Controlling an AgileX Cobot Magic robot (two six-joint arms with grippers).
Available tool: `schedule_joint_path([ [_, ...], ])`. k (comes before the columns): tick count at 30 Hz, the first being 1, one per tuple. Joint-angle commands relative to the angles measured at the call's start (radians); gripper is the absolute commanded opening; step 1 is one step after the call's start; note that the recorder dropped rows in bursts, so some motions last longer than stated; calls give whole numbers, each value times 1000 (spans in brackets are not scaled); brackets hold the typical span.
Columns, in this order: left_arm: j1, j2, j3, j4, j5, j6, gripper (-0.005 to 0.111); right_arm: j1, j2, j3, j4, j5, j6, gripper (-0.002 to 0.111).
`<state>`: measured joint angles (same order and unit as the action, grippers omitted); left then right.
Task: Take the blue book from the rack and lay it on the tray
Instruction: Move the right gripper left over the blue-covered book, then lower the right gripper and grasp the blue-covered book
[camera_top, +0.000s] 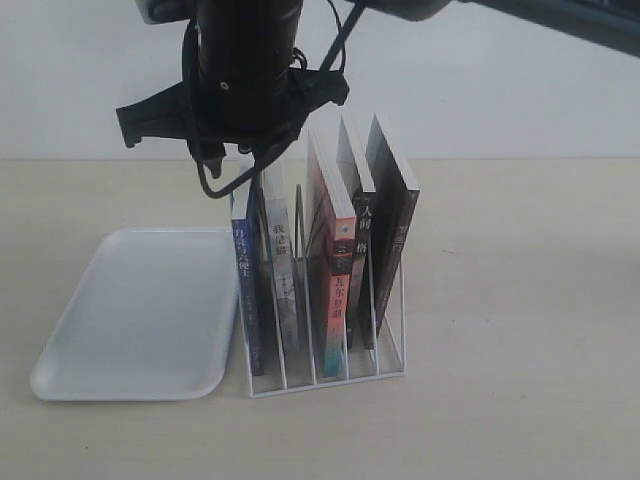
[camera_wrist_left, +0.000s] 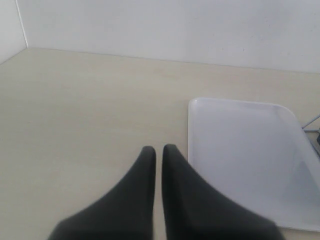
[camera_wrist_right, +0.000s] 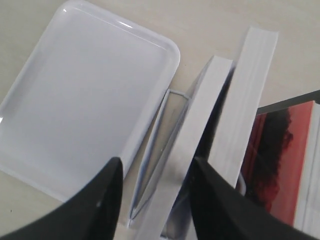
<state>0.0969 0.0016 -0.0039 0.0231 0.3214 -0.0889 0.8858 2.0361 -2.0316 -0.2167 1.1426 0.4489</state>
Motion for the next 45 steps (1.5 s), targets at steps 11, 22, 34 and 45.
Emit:
schedule_joint_path([
  [11,-5,-2,4,1,-3,-8,4,-11,35,-4,-31,10,19,42],
  [22,-5,-2,4,1,-3,-8,4,-18,35,-4,-64,13,39,35],
  [34,-5,-2,4,1,-3,-8,4,-18,35,-4,-62,13,14,0],
  [45,-5,-2,4,1,-3,-8,4,-18,-5,-4,-73,5,-1,0],
])
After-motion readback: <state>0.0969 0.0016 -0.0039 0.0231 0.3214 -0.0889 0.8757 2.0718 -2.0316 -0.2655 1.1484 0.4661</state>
